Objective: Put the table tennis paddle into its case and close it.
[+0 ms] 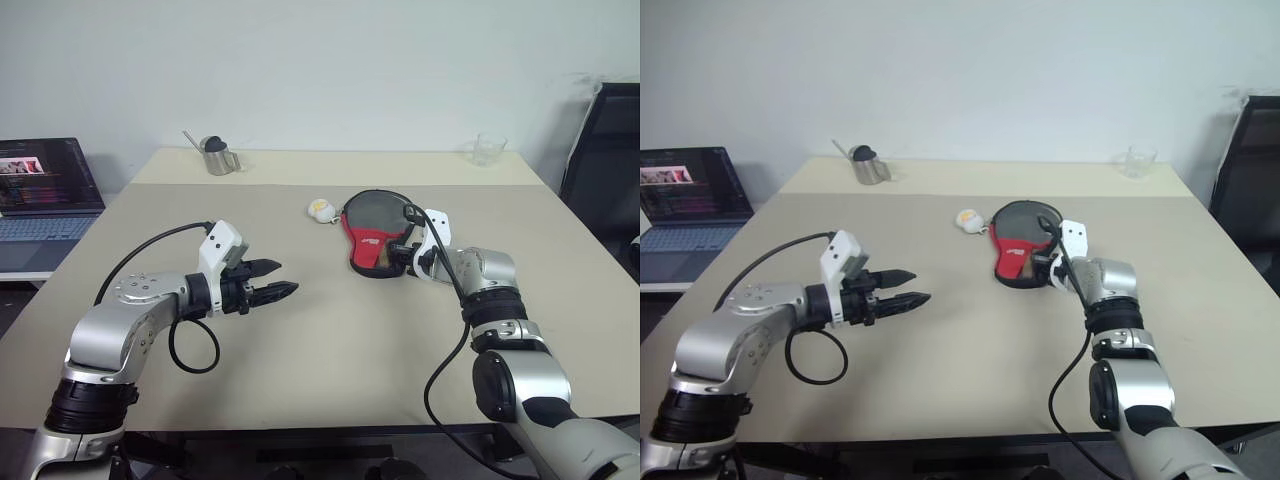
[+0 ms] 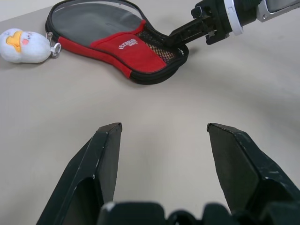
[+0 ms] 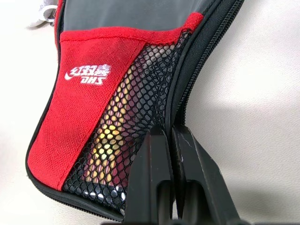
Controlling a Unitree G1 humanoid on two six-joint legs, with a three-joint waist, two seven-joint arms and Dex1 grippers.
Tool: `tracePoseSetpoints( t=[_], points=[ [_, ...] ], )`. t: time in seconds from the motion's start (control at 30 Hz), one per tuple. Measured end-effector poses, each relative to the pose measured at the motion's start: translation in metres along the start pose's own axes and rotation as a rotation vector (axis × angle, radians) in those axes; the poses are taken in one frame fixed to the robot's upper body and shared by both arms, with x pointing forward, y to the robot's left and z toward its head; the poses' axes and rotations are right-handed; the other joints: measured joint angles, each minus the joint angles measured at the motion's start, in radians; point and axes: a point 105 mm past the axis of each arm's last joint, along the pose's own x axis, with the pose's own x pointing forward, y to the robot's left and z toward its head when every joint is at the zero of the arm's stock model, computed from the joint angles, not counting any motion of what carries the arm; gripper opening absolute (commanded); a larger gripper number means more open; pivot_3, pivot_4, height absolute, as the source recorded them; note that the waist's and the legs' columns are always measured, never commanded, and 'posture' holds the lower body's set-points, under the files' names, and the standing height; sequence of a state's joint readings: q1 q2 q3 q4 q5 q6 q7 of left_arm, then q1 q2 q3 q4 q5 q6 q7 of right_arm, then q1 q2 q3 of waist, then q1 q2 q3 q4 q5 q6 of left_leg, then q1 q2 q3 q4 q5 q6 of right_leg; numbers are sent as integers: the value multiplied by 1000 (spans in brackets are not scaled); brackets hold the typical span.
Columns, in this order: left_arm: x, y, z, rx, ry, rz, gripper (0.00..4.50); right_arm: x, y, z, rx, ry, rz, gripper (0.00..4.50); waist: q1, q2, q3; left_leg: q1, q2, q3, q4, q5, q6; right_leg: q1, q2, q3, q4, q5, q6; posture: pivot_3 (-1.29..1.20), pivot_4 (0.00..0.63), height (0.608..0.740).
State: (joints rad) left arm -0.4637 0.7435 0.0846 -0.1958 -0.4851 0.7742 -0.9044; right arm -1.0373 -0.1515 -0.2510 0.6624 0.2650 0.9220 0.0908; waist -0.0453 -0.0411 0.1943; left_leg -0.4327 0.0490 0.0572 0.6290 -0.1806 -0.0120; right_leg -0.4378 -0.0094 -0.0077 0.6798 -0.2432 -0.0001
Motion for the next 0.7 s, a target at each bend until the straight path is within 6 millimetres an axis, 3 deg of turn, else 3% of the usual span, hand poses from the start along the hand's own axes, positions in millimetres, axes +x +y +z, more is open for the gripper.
tracePoseSetpoints(
  t=[0.53,0.7],
  points=[
    [-1,6,7,10,-3,-17,3175,-25,11,-20,-221,100,151,8,3,0,0,0,0,0,-1,0,0,0,0,-1,-1,0,0,0,150,740],
    [4,6,11,12,-5,-50,3175,-43,4,-29,-292,129,173,8,13,0,0,-1,0,0,-1,0,0,0,0,-1,-2,-1,0,0,150,740]
  ],
)
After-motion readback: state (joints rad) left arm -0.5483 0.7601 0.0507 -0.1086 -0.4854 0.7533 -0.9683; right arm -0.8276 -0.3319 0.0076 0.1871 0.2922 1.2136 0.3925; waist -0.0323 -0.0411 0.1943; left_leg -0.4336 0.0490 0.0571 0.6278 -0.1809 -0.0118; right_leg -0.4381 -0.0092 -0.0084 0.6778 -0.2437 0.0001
